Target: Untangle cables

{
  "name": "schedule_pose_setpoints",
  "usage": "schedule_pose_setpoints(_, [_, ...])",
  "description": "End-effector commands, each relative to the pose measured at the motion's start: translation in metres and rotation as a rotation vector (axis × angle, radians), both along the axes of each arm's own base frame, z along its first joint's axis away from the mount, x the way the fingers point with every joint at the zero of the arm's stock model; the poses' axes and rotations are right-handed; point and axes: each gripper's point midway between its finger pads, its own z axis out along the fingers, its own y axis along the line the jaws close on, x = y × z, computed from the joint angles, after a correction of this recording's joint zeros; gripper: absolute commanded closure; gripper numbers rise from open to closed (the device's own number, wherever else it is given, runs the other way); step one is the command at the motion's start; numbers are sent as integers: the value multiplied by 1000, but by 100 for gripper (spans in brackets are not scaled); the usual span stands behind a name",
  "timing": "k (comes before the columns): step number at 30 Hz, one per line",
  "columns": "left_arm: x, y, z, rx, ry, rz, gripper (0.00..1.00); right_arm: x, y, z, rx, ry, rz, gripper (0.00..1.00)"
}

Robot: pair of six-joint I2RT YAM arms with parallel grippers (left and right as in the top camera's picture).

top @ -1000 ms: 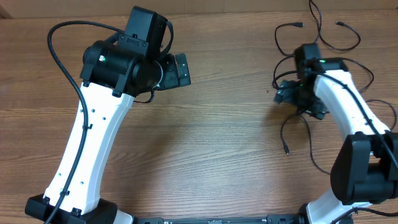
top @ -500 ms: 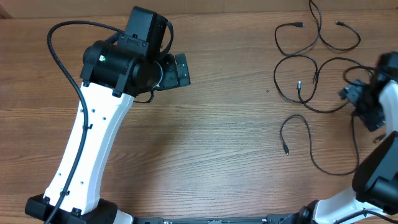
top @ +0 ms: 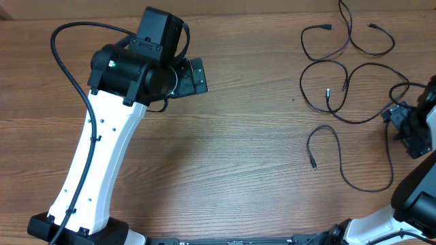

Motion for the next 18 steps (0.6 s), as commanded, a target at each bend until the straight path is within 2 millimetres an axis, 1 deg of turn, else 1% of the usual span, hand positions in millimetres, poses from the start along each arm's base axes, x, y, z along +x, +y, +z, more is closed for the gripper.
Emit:
schedule_pose_setpoints(1, [3,3,-2,16,0,11,0,-9,4,-13,-2,38,87,0])
schedule_pose_setpoints(6, [3,3,-2,26,-2,-9,1,-22,12,-33,17,71,115,0])
schedule_pose_setpoints(9, [1,4,-3,29,8,-8,0,-26,14,-41,15,77,131,0])
schedule_pose_setpoints(12, [-3,5,-5,37,23,-13,1,-29,16,-48,12,82,173,7])
schedule_pose_setpoints(14, [-3,6,-5,39,25,-15,1,-31,17,-52,14,85,172,10])
schedule_pose_setpoints(18, [-3,6,-5,38,25,-15,1,-31,17,-53,11,79,170,12])
